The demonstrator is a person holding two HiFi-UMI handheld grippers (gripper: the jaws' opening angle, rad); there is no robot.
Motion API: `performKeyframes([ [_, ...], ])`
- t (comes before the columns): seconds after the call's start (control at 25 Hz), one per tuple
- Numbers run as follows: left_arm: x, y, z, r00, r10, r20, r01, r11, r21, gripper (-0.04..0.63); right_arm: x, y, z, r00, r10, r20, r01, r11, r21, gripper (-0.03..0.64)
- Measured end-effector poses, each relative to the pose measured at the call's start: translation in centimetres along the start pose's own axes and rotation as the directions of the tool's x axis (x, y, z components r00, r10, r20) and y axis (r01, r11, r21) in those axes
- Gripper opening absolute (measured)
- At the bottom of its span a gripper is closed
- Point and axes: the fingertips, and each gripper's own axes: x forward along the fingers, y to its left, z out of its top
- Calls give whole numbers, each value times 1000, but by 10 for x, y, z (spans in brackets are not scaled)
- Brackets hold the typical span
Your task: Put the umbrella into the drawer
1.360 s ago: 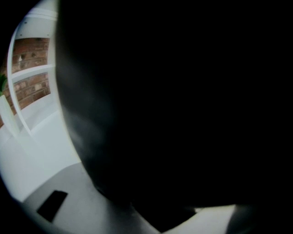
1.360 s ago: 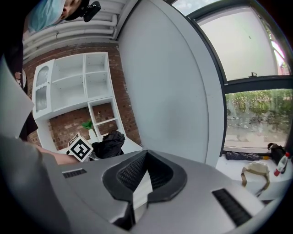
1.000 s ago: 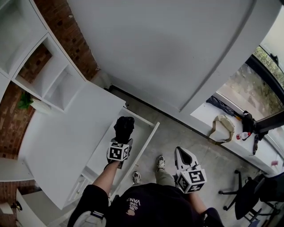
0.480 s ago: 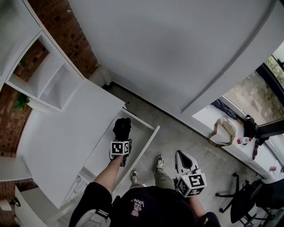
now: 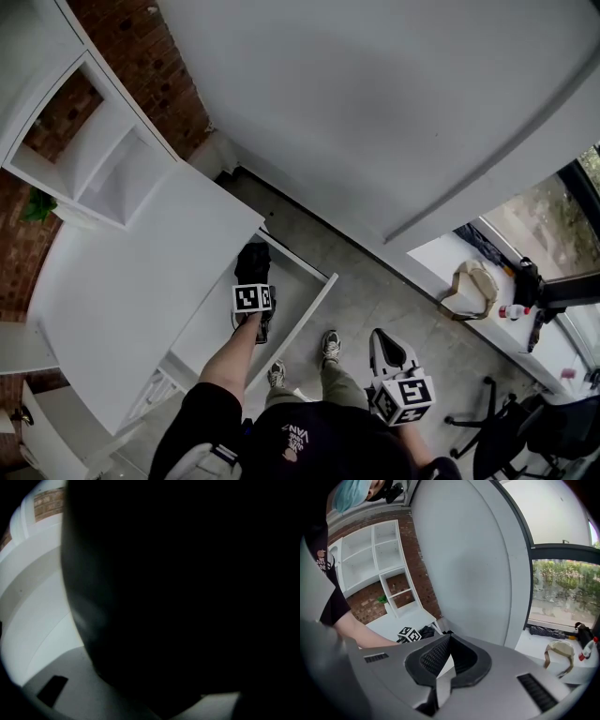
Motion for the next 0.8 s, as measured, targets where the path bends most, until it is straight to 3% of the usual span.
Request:
performKeyframes([
  [0.4,12,9,15,999,51,-11,-51,998,-26,230,12,-4,-1,1000,20,-15,-20,1000,-4,-2],
  [0.8,12,7,15,999,26,-18,-27,997,-69,279,6,-1,-6,1000,29,-12,-29,1000,-1,-2],
])
